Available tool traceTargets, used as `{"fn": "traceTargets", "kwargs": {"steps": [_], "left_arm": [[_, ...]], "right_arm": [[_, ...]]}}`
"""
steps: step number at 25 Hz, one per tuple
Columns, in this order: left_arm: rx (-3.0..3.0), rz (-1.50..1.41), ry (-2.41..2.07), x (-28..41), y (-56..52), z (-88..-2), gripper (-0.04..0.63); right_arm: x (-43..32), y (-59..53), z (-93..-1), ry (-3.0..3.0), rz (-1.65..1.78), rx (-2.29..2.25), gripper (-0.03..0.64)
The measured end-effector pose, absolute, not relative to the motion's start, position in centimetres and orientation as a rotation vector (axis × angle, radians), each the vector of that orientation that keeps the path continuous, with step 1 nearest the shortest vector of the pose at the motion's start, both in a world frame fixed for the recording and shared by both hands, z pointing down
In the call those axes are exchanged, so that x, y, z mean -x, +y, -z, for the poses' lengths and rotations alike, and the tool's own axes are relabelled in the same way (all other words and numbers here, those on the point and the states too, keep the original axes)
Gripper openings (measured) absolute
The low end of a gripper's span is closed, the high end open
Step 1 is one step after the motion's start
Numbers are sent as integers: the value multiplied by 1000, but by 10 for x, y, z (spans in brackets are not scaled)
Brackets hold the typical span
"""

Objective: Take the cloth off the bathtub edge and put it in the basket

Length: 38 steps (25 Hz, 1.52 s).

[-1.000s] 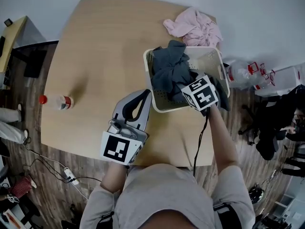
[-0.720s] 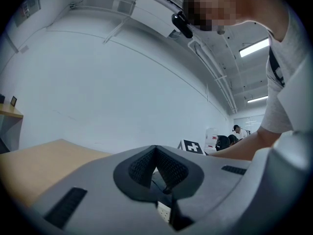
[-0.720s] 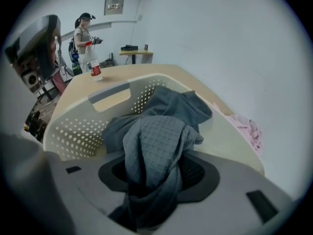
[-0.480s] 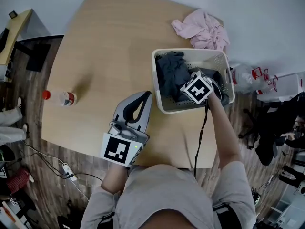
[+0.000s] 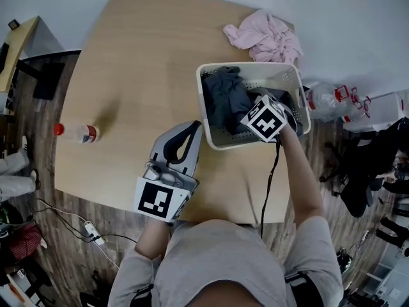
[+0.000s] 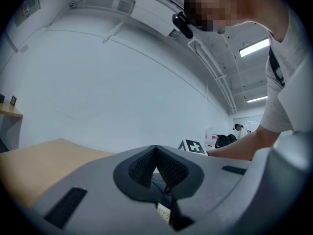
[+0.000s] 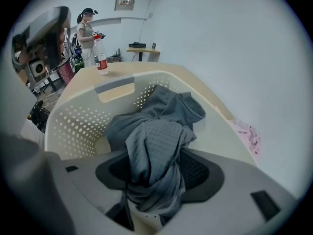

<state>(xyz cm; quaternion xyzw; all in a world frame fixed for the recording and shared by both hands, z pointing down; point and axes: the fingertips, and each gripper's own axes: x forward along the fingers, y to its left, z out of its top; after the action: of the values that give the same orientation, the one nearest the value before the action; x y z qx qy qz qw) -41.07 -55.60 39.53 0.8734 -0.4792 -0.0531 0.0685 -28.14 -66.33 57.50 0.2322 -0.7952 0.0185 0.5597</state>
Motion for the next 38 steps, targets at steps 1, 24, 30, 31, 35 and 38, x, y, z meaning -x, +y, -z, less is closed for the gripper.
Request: {"fn": "traceTargets", "kwargs": {"steps": [1,24,30,31,35,38], "left_arm": [[-2635,161,-1444,409,-555,-394,-3],[-2757,156,-1487,322,-483,-340,-3],[-2787,143,-1495,292,-456,-329,-3],[-2793,142,-1497,287,-451,-327,-3],[-2813,141,-1498,266,-431,-318,-3],[-2832,142,-1501,252,-415,-312,-3]], "right_arm": [[281,-662,-568,-1898,-42,-562,275],[228,-561,-421,-2534,-224,-1143,9],[205,-517,-391,-2635,-240,-1180,9],[201,-511,-387,-2645,-234,-1184,9],[186,-485,-371,-2686,-217,-1199,9],[176,-466,-360,-2721,-208,-1202,9]]}}
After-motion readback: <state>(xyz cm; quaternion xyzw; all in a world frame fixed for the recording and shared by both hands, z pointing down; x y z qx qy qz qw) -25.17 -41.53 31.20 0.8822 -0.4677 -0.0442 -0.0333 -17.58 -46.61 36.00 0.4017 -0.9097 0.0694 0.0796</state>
